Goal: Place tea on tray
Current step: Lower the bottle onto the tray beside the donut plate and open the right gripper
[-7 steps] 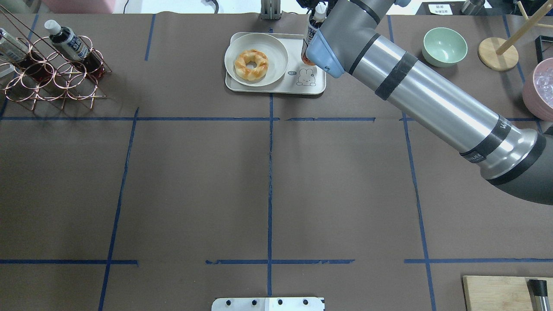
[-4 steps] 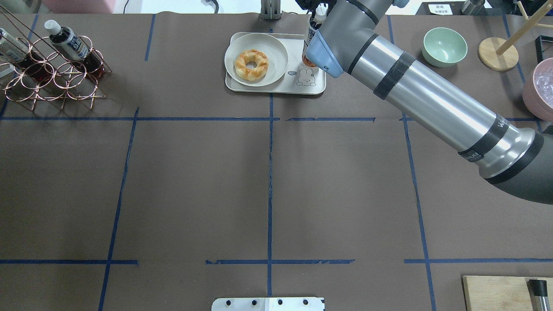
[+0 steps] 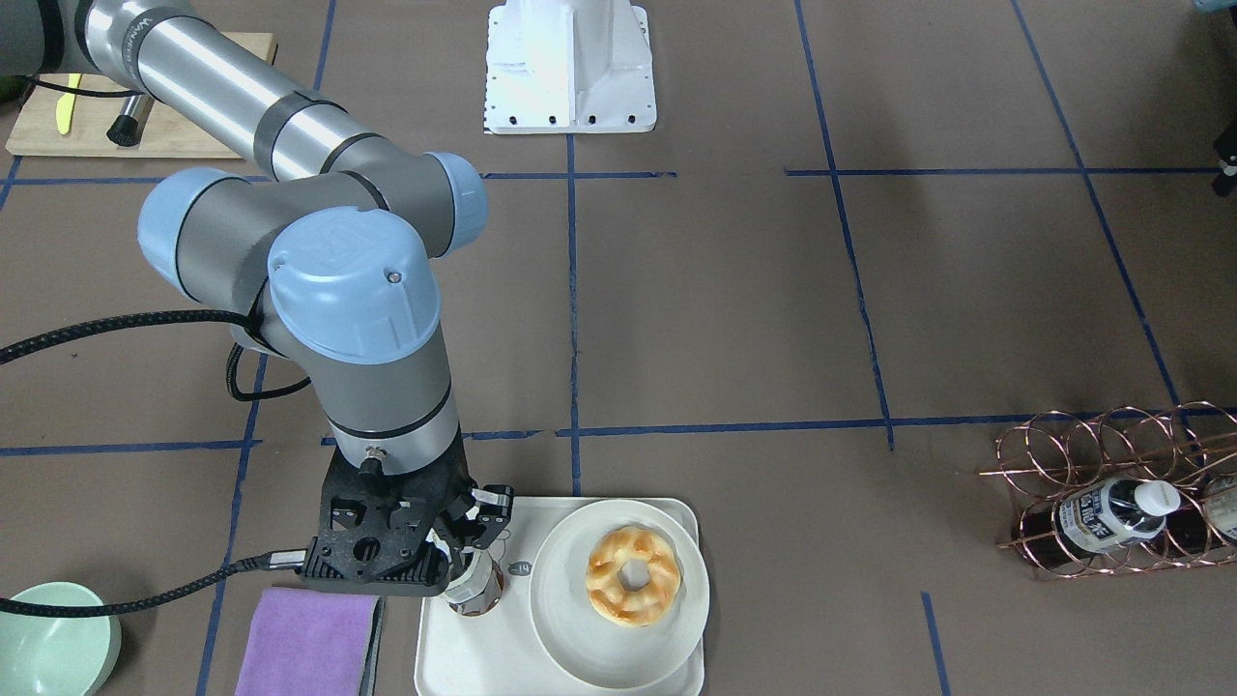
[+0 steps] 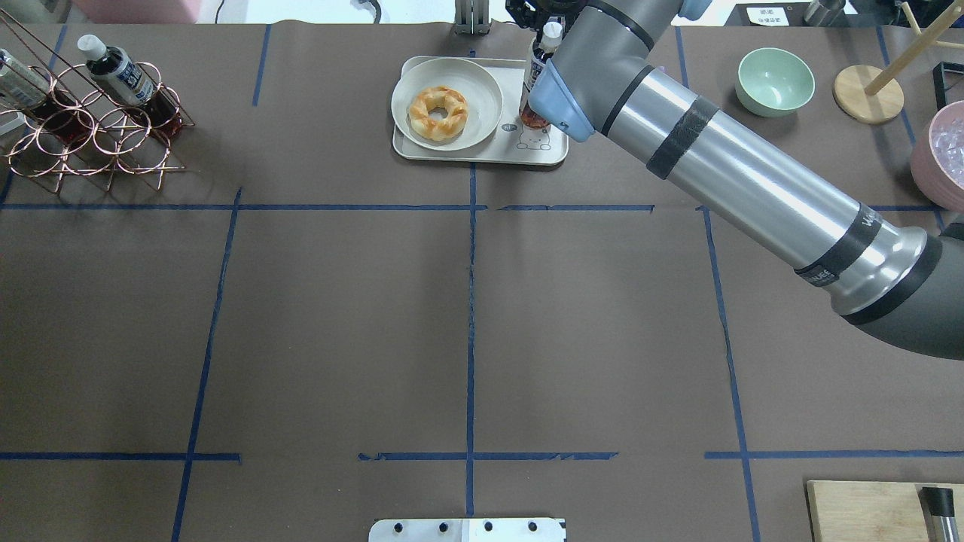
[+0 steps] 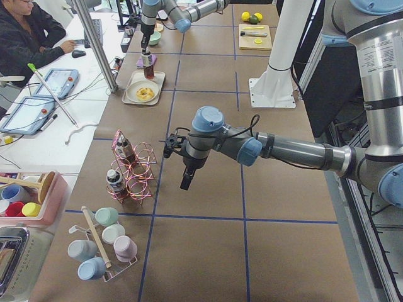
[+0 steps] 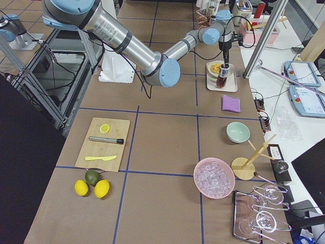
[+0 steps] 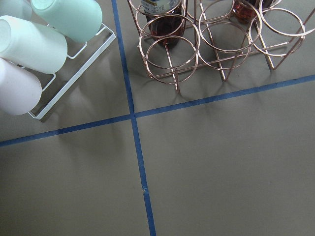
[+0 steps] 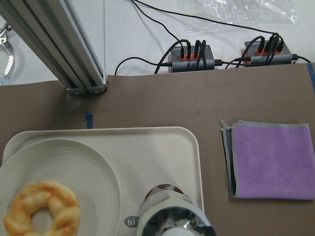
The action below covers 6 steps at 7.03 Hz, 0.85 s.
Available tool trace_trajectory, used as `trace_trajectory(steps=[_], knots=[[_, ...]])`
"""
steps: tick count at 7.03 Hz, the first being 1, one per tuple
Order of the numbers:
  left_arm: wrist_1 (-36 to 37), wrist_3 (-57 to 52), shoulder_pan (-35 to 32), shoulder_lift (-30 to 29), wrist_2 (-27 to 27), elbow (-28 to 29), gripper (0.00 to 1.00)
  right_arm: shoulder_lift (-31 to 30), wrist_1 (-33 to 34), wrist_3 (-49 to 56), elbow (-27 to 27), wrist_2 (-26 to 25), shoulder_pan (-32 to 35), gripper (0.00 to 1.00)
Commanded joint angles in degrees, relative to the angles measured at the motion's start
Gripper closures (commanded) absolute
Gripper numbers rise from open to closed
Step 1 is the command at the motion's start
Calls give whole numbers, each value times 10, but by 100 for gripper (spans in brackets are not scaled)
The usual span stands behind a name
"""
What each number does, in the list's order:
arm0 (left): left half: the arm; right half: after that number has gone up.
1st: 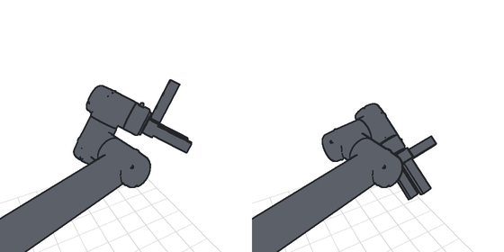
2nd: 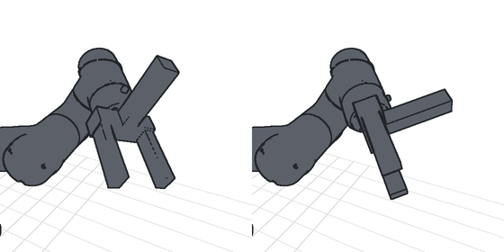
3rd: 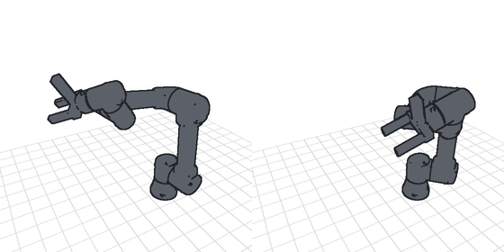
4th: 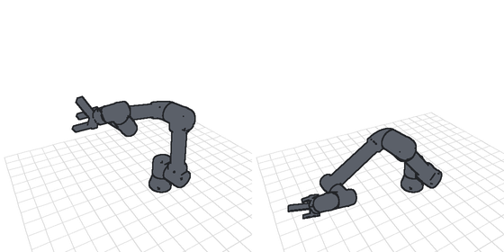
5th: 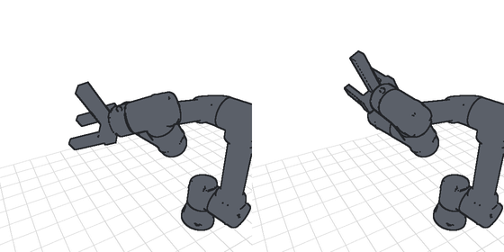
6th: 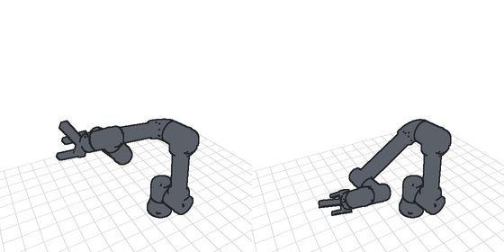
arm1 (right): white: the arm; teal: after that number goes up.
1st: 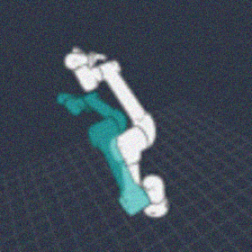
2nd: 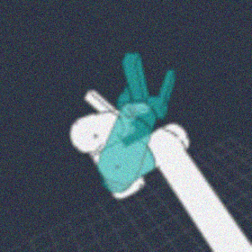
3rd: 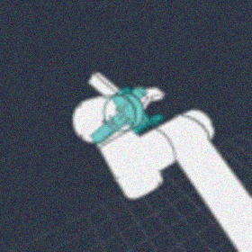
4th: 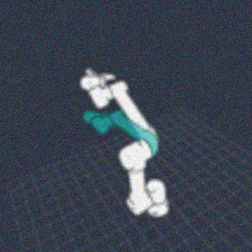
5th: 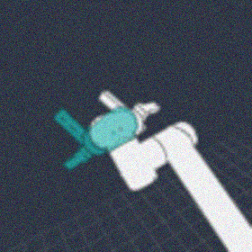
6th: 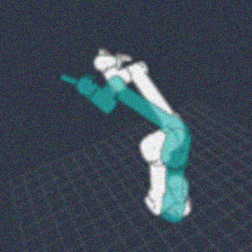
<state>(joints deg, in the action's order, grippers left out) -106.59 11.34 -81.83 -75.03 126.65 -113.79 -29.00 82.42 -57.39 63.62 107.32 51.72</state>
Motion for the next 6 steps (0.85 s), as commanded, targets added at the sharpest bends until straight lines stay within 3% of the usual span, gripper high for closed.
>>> trace_trajectory(steps=[1, 3, 4, 6], knots=[[0, 0, 0, -1, 0, 1, 0, -2, -1, 2, 0, 0, -1, 62], [0, 0, 0, -2, 0, 2, 0, -6, -4, 35, 0, -3, 0, 7], [1, 0, 0, -2, 0, 2, 0, -6, -5, 41, 0, -3, 0, 0], [1, 0, 0, -4, 0, 5, 0, -7, -15, 43, 18, 21, 13, 0]])
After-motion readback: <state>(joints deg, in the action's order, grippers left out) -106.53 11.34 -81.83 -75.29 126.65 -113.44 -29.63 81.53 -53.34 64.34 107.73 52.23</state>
